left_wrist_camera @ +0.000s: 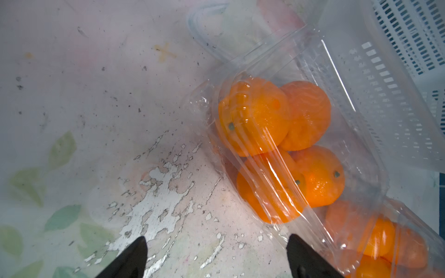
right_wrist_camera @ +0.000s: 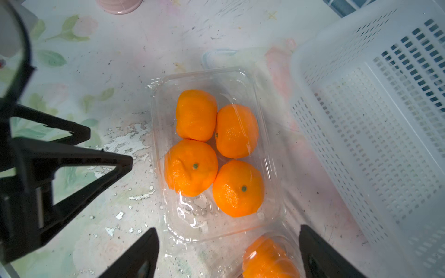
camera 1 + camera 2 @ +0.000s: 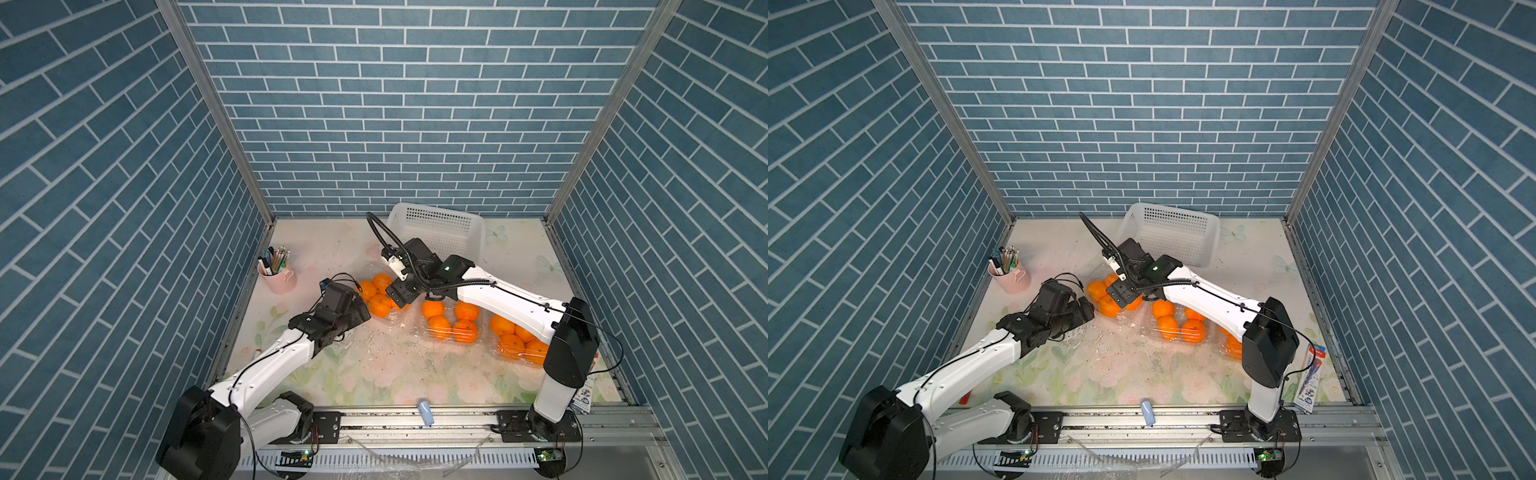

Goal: Take oranges out of containers
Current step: Move the packing box to the center of the board, then open the packing box at the center of the board.

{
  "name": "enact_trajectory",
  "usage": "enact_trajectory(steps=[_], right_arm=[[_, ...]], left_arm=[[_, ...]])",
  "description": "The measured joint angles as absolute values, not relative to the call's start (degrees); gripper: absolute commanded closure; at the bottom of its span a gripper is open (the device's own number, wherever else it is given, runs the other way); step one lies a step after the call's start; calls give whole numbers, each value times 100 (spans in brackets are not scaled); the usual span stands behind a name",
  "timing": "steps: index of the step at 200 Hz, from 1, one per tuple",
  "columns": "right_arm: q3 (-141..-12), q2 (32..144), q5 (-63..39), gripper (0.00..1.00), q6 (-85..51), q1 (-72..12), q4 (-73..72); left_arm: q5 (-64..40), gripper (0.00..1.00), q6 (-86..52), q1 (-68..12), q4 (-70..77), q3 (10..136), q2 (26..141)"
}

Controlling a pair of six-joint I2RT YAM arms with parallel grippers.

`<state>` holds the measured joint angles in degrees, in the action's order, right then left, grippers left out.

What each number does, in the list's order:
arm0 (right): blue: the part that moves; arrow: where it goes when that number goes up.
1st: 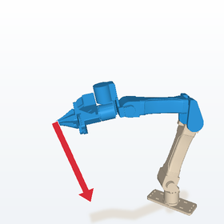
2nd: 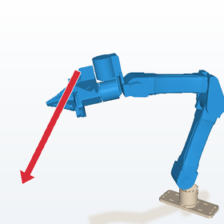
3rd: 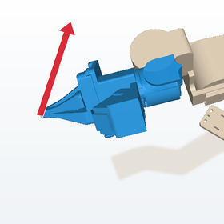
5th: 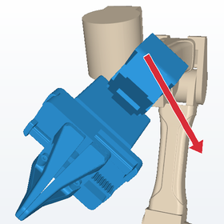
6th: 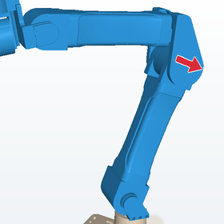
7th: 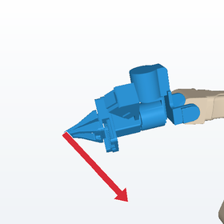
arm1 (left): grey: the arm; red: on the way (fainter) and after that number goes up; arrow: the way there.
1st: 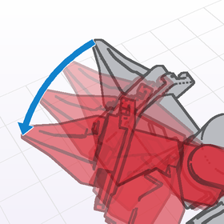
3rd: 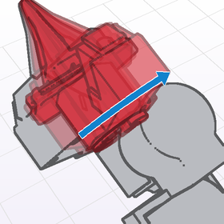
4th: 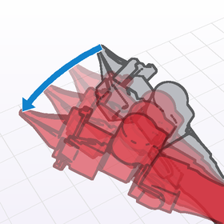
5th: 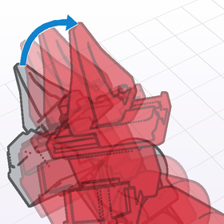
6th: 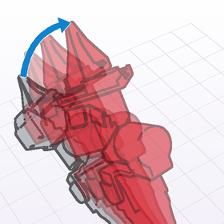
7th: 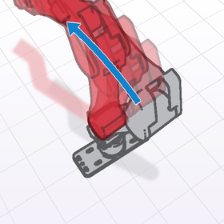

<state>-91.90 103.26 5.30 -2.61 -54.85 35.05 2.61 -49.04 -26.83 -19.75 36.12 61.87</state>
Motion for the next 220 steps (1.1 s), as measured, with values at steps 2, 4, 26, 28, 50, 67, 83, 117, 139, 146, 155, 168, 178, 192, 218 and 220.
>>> enact_trajectory(steps=[2,4,26,28,50,67,83,117,139,146,155,168,178,192,218,220], right_arm=[[-9205,10339,537,9,-266,-5487,3505],[-9223,10366,545,9,-270,-5494,3503],[-9378,10551,648,10,-270,-5544,3516],[-9402,10571,663,10,-270,-5548,3524],[-9719,10868,770,10,-266,-5601,3605],[-10103,11170,840,10,-263,-5660,3763],[-10560,11498,919,9,-259,-5730,4007],[-11332,12086,1083,5,-248,-5900,4486],[-11719,12390,1122,3,-252,-5964,4812],[-11887,12505,1133,3,-252,-5979,4939],[-12064,12654,1142,2,-252,-5999,5017],[-12307,12866,1146,2,-255,-6025,5170],[-12418,12997,1151,2,-252,-6034,5245],[-12525,13137,1153,1,-252,-6051,5349],[-12766,13345,1205,2,-252,-6099,5509],[-12781,13364,1212,2,-255,-6101,5516]], left_arm=[[261,5,-4901,-2672,-1981,3612,6160],[257,5,-4897,-2657,-1988,3607,6130],[128,4,-4818,-2375,-2073,3516,5734],[115,4,-4821,-2353,-2084,3500,5712],[-84,4,-4805,-1876,-2171,3251,5454],[-344,4,-4805,-1459,-2174,3026,5435],[-639,4,-4816,-1109,-2171,2847,5518],[-1087,1,-4816,-886,-2045,2705,5701],[-1264,1,-4812,-840,-1911,2650,5695],[-1306,1,-4812,-812,-1857,2617,5684],[-1363,1,-4812,-768,-1798,2556,5662],[-1455,1,-4812,-690,-1730,2462,5636],[-1511,1,-4810,-635,-1680,2397,5627],[-1592,1,-4812,-580,-1608,2314,5618],[-1706,1,-4807,-532,-1514,2222,5618],[-1715,1,-4807,-530,-1505,2215,5621]])
